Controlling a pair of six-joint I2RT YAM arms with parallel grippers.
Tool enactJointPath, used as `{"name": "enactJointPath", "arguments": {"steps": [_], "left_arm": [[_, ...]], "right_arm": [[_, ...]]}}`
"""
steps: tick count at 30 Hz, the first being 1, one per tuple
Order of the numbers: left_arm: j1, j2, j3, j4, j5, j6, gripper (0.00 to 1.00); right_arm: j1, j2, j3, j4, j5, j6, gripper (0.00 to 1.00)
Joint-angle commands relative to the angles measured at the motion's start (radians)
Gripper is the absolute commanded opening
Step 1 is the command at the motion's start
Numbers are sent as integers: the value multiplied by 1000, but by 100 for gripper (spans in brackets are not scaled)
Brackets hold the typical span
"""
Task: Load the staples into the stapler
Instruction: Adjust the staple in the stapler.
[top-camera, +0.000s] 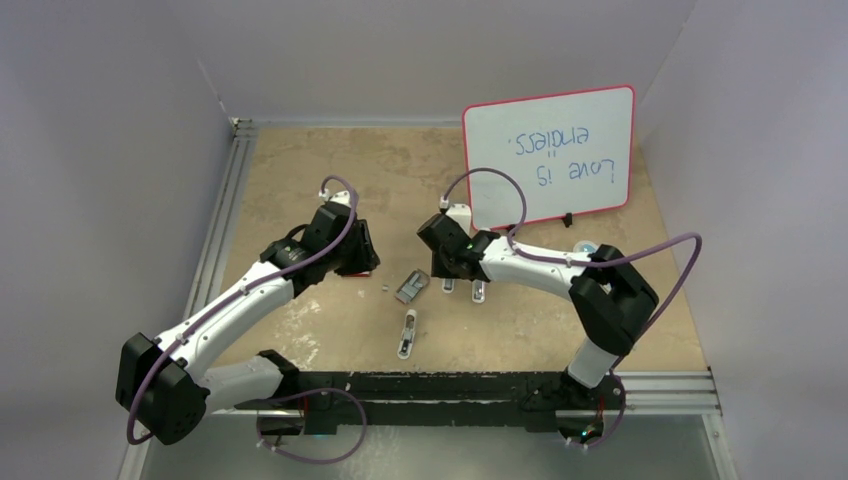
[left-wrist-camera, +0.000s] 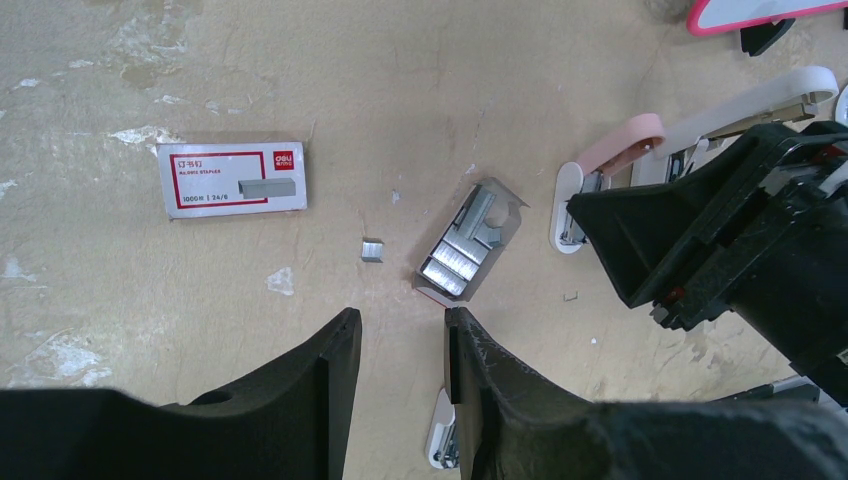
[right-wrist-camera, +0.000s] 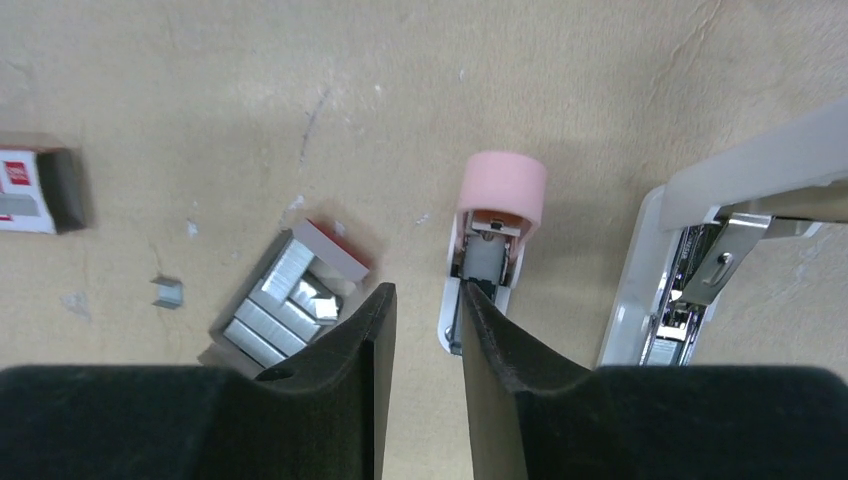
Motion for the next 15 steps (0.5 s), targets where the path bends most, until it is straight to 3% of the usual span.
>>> {"name": "enactJointPath", "arguments": {"steps": [1, 15], "left_arm": [[5, -10, -4, 38, 7, 17, 36], [5, -8, -6, 37, 4, 17, 35]], "right_arm": [[5, 0, -26, 6, -27, 15, 33], [6, 54, -37, 13, -56, 9, 36]]}}
